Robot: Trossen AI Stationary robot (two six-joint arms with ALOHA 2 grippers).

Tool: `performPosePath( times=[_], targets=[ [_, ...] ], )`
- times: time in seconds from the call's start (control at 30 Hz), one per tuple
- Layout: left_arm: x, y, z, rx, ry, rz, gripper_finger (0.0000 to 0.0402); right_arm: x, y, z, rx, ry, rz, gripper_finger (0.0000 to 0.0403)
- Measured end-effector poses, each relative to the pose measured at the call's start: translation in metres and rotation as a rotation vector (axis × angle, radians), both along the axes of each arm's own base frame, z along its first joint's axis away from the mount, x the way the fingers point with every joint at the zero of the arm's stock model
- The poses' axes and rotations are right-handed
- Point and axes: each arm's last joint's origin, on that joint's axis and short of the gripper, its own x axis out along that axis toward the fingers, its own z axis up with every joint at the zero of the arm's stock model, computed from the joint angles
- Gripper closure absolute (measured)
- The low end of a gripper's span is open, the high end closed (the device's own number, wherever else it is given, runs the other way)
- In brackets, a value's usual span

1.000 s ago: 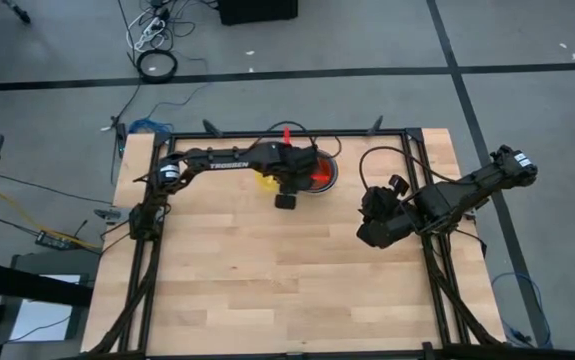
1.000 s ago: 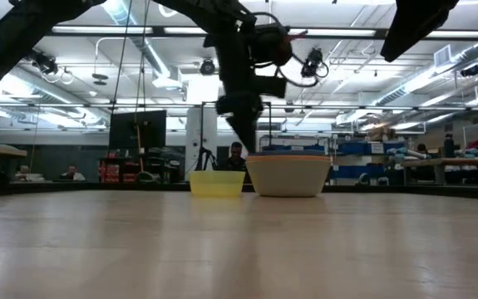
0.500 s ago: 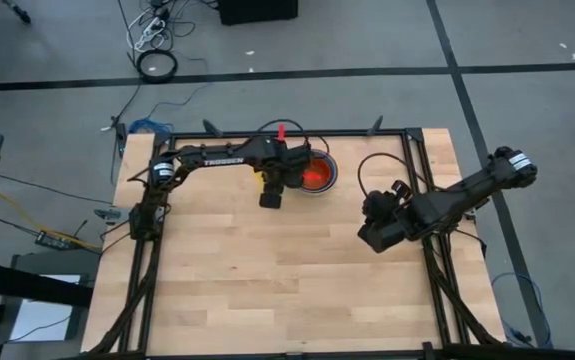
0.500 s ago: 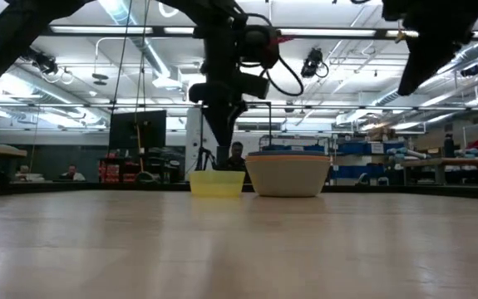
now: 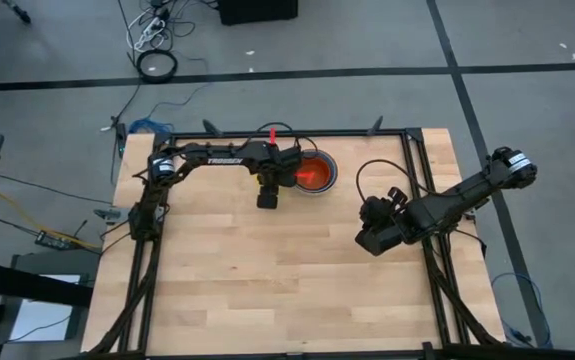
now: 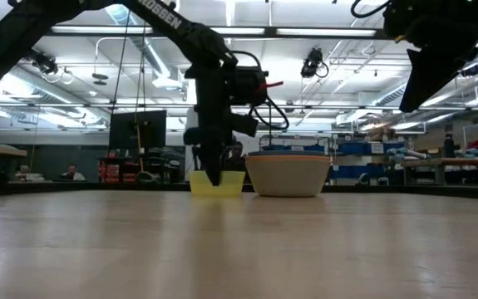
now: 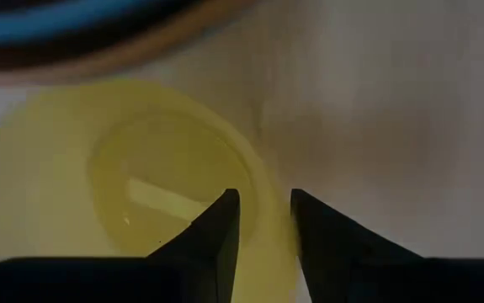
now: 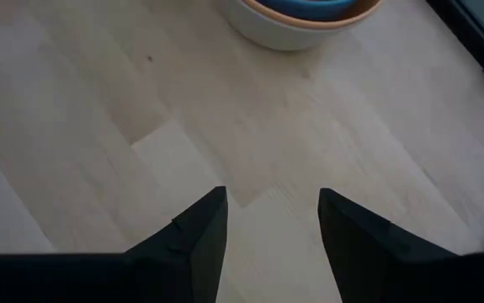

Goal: Nest bowls inside each other
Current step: Stack the yellow bowl on top of the orange bowl

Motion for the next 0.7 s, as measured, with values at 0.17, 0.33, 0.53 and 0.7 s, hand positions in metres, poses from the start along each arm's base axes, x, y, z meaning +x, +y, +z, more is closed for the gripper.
performPosePath(
  times=[0.17, 0.33, 0.53, 0.7],
  targets=[
    [-0.002, 0.002, -0.010, 0.019, -0.008, -0.020, 0.0336, 0.000, 0.000, 0.000, 0.001, 0.000, 0.000, 0.0231],
    [-0.009, -0.001, -0.007, 0.039, 0.066, -0.016, 0.0391, 0.000, 0.000, 0.000, 0.000, 0.000, 0.000, 0.0232],
    [-0.014, -0.015, 0.025, 0.050, 0.002, -0.001, 0.0396, 0.000, 0.000, 0.000, -0.005, -0.003, 0.000, 0.0234],
    [-0.008, -0.034, 0.066, 0.108, -0.221, -0.046, 0.0398, 0.000, 0.000, 0.000, -0.015, -0.006, -0.001, 0.0234]
  ],
)
